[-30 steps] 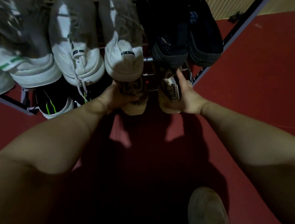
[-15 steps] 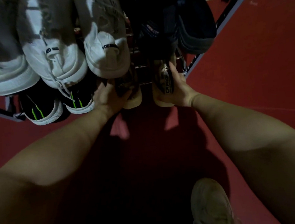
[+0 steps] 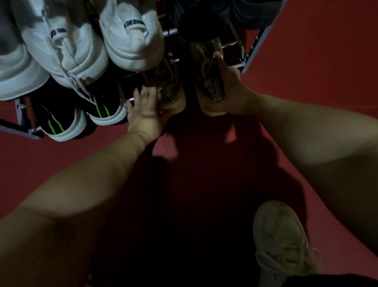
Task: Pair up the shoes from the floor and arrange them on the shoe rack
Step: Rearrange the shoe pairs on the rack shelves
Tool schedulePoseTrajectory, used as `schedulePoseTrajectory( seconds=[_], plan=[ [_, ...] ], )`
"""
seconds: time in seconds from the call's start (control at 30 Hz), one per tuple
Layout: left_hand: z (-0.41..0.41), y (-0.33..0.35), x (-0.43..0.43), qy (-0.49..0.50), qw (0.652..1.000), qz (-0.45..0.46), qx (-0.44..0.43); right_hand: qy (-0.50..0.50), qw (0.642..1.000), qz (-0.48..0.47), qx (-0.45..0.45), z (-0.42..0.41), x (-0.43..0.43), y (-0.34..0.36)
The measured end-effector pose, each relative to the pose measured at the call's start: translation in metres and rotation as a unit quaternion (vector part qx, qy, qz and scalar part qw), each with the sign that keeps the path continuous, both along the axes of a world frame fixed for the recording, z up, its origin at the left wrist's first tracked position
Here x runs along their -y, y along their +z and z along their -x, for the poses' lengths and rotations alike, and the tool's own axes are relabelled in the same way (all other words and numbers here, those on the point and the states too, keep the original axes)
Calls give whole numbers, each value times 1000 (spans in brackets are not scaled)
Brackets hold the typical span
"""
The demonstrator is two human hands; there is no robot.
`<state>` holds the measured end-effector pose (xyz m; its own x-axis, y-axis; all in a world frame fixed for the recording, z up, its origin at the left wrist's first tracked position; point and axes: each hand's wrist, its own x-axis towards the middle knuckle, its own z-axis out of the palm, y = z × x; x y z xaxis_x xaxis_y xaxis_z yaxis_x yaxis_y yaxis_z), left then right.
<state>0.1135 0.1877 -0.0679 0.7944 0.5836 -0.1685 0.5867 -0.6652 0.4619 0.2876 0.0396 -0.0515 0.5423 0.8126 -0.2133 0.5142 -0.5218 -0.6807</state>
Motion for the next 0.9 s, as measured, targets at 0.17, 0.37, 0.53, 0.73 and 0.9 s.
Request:
schedulePoseTrajectory(
  seconds=[0.17,0.37,0.53,0.73,0.9],
  plan=[
    [-13,4,-8,-10,999,-4,-42,-27,1000,13,7,-5,3,-1],
    [-20,9,-15,-18,996,-15,-83,-28,999,17,-2,-9,-14,13],
    [-32,23,-10,5,995,-16,-103,59,994,88,10,-25,-9,32],
    [-34,23,-6,14,998,4,-62,-40,996,-2,-82,-13,-15,26],
    [-34,14,-8,8,997,-7,-70,-77,995,-5,-59,-10,-32,22]
  ],
)
